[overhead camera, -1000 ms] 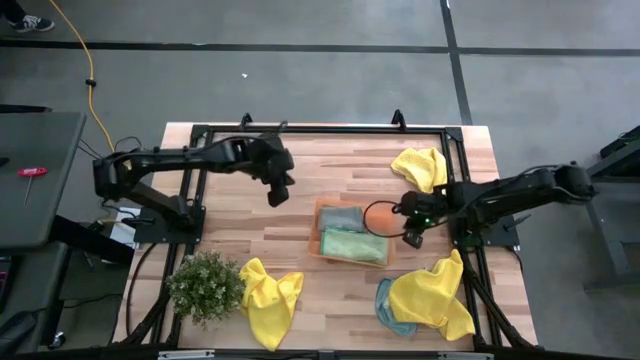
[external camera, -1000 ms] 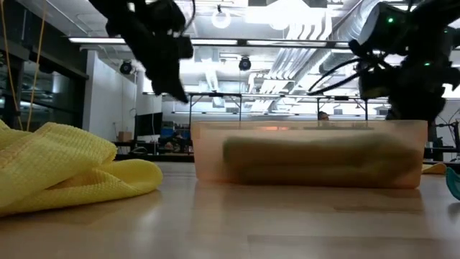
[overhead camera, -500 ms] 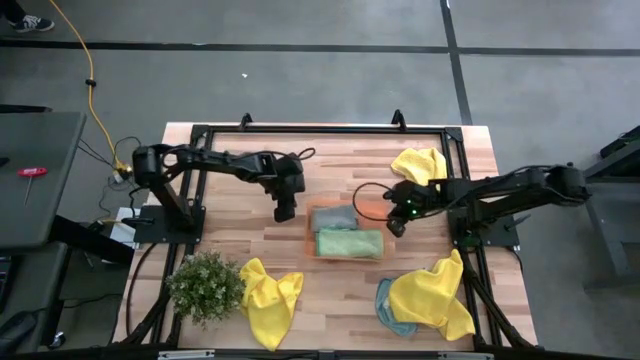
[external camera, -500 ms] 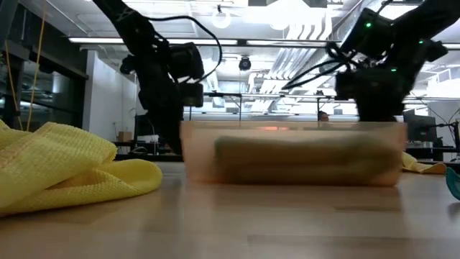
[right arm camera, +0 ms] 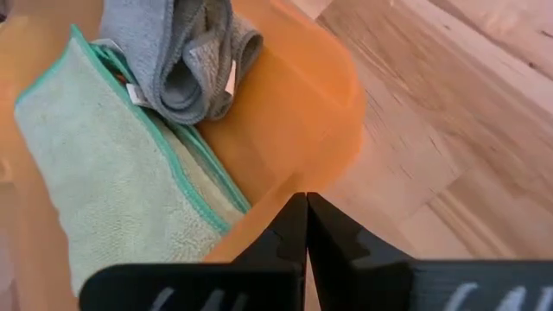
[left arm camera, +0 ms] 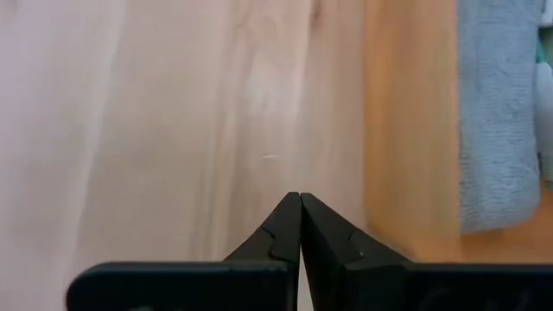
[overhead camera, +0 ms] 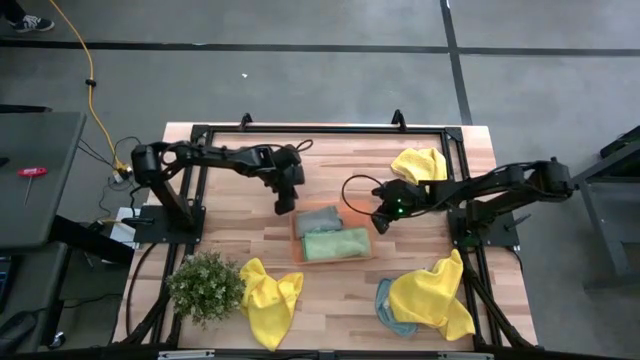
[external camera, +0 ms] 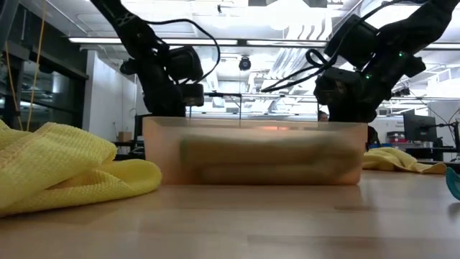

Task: Fold microfiber towels
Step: Move the orange bin to the center of the table, then fold the top right yellow microfiber towel

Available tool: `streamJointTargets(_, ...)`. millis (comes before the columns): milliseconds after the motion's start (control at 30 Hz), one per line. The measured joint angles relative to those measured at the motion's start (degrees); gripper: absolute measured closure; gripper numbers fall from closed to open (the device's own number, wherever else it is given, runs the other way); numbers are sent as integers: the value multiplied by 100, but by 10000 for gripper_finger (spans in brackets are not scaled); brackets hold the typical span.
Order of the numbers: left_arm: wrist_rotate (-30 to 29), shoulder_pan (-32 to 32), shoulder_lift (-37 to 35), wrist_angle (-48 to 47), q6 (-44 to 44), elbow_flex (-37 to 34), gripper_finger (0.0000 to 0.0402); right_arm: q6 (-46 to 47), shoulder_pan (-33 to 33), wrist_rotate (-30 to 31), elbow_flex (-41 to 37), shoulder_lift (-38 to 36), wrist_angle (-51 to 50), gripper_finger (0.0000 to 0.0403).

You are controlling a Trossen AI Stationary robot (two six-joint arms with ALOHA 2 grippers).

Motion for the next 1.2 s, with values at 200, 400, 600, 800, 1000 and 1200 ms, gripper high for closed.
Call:
streamJointTargets(200,140,519,-215,34,-34,153,401,-386,-76,139,496,-57,-1174,403)
streamJointTargets(400,140,1009,-1156,278,-91,552,401,-1026,-626,1481,1537,-57,-3793,403)
streamJointTargets(600,113,1170,-2048,650,-605,581,401,-899,-1608,1654,1752,-57,-5232,403)
streamJointTargets(800,116,922,-2358,656,-990,581,401,-561,-2178,1207,1277,-57,-5996,399)
streamJointTargets(1000,67,630,-2358,655,-1020,577,402,-272,-2212,764,793,-57,-5840,327)
streamJointTargets(1200,-162,443,-2358,656,-1034,577,401,-270,-2212,652,577,-57,-5538,222)
